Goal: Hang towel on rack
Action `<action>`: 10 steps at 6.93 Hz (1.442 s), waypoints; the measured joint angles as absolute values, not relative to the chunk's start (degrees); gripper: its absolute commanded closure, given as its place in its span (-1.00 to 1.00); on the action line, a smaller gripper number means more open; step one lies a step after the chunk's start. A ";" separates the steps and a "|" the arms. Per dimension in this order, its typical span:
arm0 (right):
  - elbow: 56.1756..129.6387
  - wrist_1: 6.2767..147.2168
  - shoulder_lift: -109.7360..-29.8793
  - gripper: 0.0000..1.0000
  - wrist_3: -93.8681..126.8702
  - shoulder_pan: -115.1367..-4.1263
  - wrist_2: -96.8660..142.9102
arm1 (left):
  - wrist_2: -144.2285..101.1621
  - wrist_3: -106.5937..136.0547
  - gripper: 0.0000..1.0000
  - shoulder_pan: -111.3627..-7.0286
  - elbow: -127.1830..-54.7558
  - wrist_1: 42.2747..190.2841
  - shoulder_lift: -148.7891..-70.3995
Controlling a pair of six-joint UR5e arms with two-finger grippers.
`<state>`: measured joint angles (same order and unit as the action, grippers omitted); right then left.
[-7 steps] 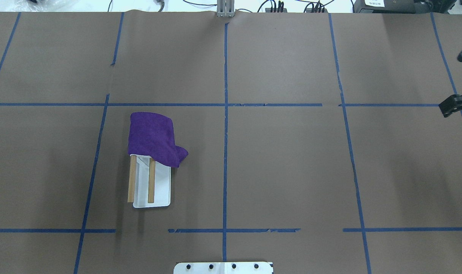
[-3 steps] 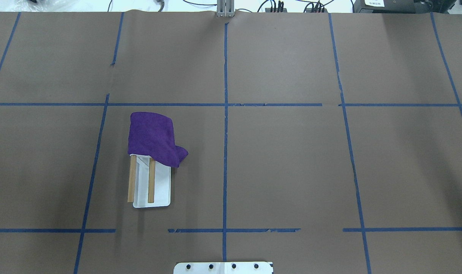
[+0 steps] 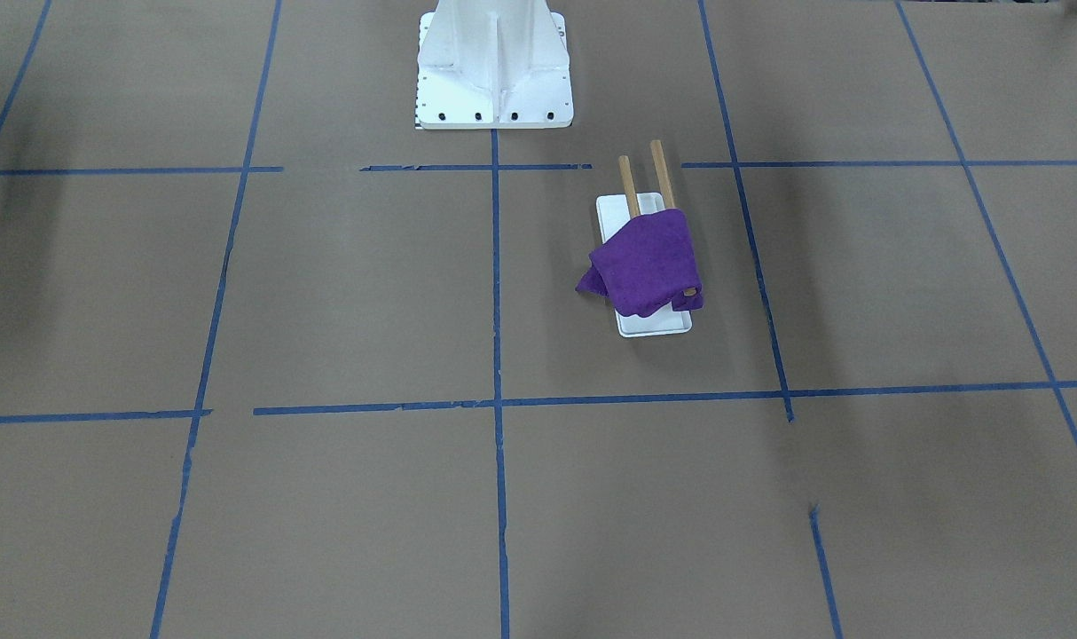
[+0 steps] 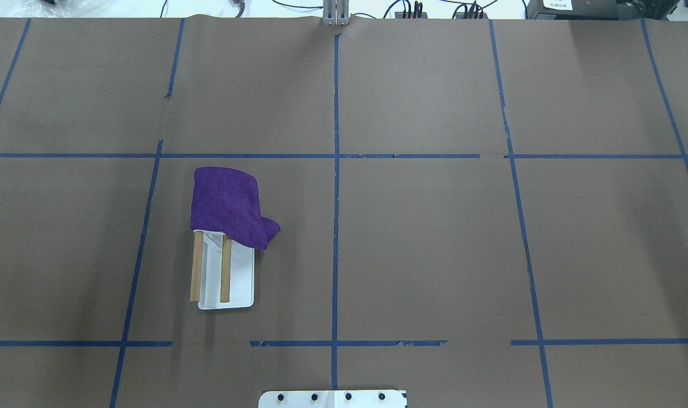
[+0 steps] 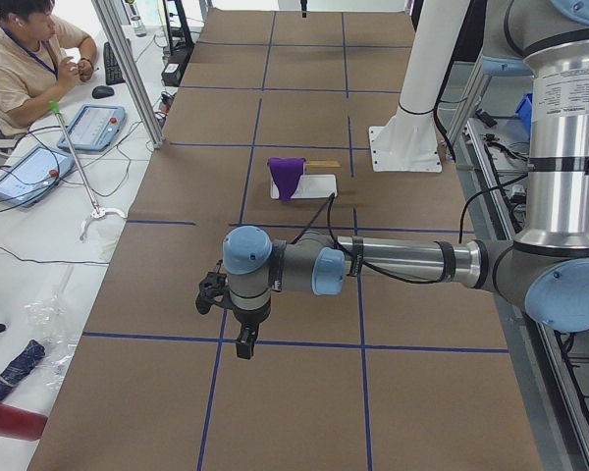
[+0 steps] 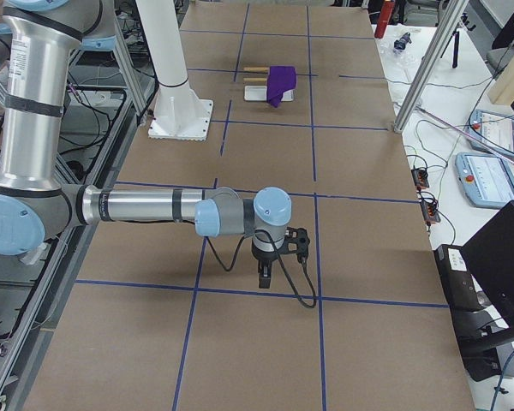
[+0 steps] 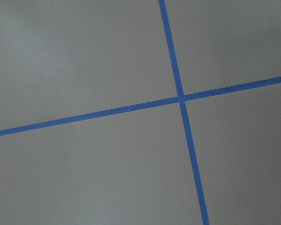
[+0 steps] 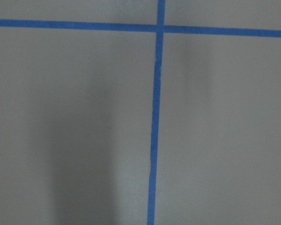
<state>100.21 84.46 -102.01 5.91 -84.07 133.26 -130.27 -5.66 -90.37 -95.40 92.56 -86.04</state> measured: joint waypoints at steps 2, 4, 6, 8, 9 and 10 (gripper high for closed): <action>94.55 76.91 -102.57 -1.00 5.79 -88.79 134.56 | -130.93 -5.63 -1.00 -90.44 -97.35 91.98 -83.18; 93.90 75.59 -102.28 -1.00 5.64 -92.43 134.88 | -130.94 -5.49 -1.00 -90.24 -98.21 87.49 -84.64; 94.00 75.41 -102.31 -1.00 5.57 -92.87 134.31 | -130.90 -5.47 -1.00 -90.20 -99.47 83.54 -85.66; 93.94 75.34 -102.39 -1.00 5.60 -92.88 134.07 | -130.95 -5.53 -1.00 -90.25 -101.89 83.05 -85.78; 93.88 75.31 -102.44 -1.00 5.57 -92.85 134.04 | -130.95 -5.53 -1.00 -90.26 -103.18 83.07 -85.82; 93.82 75.25 -102.49 -1.00 5.53 -92.83 134.04 | -130.95 -5.54 -1.00 -90.26 -103.74 83.11 -85.83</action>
<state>93.82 75.25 -102.49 5.53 -92.83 134.04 -130.95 -5.54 -90.26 -103.74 83.11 -85.83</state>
